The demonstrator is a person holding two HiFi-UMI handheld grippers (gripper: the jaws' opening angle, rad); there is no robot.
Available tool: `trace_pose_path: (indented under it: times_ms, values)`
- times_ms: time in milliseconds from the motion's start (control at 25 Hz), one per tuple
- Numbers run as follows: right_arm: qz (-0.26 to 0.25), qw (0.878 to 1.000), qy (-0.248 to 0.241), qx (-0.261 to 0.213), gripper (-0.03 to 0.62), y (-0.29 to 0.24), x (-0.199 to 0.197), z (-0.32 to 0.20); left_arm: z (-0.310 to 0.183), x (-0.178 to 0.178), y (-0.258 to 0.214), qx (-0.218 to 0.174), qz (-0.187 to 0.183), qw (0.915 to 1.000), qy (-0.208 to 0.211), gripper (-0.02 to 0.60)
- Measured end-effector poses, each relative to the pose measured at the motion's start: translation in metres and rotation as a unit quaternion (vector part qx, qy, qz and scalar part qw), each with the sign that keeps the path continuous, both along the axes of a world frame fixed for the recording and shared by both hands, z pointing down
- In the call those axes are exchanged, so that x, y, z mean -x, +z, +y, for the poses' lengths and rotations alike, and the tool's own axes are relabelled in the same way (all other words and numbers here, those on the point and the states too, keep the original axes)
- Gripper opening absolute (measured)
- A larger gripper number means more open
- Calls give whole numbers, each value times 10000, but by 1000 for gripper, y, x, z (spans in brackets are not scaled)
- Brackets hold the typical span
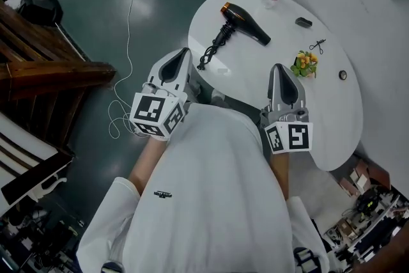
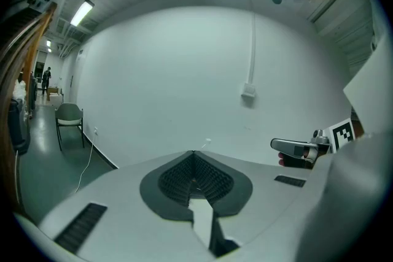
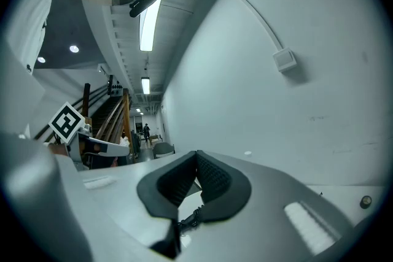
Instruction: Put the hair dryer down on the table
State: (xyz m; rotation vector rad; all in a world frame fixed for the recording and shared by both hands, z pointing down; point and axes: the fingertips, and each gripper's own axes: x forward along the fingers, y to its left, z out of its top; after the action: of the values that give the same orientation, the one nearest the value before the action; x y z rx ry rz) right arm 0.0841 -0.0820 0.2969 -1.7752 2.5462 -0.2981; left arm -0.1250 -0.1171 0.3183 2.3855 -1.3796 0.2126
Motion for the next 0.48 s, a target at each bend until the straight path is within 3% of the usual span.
trace_pose_path:
  times_ms: [480]
  values:
    - [107, 9999, -124, -39, 12, -4, 8, -1, 14, 16, -11, -88, 93, 9998, -181, 9]
